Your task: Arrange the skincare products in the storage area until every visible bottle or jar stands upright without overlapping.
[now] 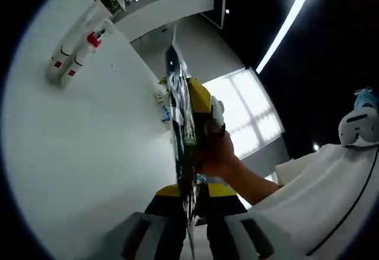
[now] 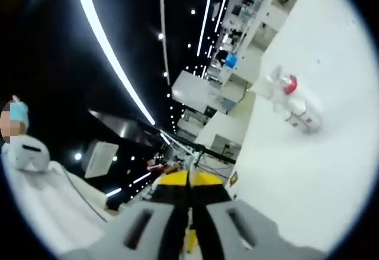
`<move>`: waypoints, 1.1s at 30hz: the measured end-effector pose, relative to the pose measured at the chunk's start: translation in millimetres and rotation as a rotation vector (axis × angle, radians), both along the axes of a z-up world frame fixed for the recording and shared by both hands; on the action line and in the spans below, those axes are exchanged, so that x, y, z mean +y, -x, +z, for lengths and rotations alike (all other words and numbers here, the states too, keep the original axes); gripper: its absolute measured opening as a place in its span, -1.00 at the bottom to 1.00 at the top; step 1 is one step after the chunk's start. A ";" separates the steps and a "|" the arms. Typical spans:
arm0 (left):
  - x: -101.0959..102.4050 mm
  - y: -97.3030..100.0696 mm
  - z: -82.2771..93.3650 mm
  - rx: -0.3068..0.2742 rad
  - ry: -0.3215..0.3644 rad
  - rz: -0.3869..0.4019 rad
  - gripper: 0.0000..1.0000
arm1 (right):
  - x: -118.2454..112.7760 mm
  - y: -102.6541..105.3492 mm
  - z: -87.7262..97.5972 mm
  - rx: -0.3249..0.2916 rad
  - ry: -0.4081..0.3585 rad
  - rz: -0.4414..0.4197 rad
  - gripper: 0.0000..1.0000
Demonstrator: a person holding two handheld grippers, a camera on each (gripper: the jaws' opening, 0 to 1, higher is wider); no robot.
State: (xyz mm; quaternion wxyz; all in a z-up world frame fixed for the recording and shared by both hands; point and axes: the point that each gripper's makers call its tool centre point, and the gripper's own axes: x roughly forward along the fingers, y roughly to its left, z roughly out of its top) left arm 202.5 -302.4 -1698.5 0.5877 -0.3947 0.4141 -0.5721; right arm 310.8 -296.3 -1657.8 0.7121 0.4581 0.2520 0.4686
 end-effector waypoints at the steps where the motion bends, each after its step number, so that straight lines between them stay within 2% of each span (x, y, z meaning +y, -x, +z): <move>1: -0.6 -0.4 -0.4 -0.003 -0.005 -0.004 -0.88 | 0.4 0.2 0.1 -0.002 0.001 -0.001 -1.00; 2: -1.0 -0.4 -2.3 -0.020 -0.024 -0.009 -0.95 | 2.5 1.5 1.2 -0.005 -0.001 0.004 -1.00; 4: -0.4 2.8 3.0 -0.004 0.001 -0.036 -0.97 | 4.8 3.4 4.2 -0.015 0.002 0.007 -1.00; 6: 0.9 -0.3 1.7 -0.071 -0.018 -0.027 -0.98 | 3.4 0.5 5.9 -0.043 0.008 -0.017 -1.00; 8: 1.8 -2.5 2.7 -0.066 -0.031 -0.027 -0.99 | 2.5 -1.1 8.9 -0.073 0.001 -0.039 -0.98; 9: 2.6 -7.0 2.3 -0.090 -0.038 -0.010 -0.99 | 2.8 -0.1 9.3 -0.075 0.000 -0.036 -0.94; 11: 4.7 -14.2 5.2 -0.084 -0.026 0.006 -1.00 | 3.9 1.2 8.2 -0.073 0.008 -0.031 -0.79; 13: 7.0 -21.2 7.0 -0.099 -0.023 0.026 -1.00 | 3.3 3.4 2.2 -0.087 0.052 -0.037 -0.77; 17: 12.4 -32.4 9.3 -0.113 -0.031 0.035 -1.00 | 1.4 10.1 -0.5 -0.100 0.061 -0.033 -0.72; 19: 13.5 -33.8 8.2 -0.116 -0.038 0.027 -1.00 | 0.8 10.0 -0.1 -0.142 0.084 -0.044 -0.64; 20: 14.8 -35.1 7.1 -0.122 -0.046 0.020 -1.00 | 1.7 10.4 -0.4 -0.185 0.117 -0.054 -0.59; 22: 16.4 -38.3 8.4 -0.133 -0.042 0.015 -1.00 | 3.1 11.2 -2.6 -0.211 0.150 -0.054 -0.53; 25: 20.7 -47.6 9.3 -0.138 -0.040 0.022 -1.00 | -0.8 5.8 -5.2 -0.253 0.209 -0.100 -0.39; 28: 28.0 -58.2 9.5 -0.142 -0.040 0.034 -1.00 | -14.1 -0.3 -9.8 -0.270 0.283 -0.170 -0.29; 30: 33.4 -64.9 10.7 -0.154 -0.040 0.041 -1.00 | -17.9 2.3 -10.7 -0.263 0.290 -0.163 -0.29; 33: 41.9 -75.1 8.5 -0.161 -0.058 0.050 -1.00 | -30.5 -0.2 -13.5 -0.230 0.288 -0.207 -0.23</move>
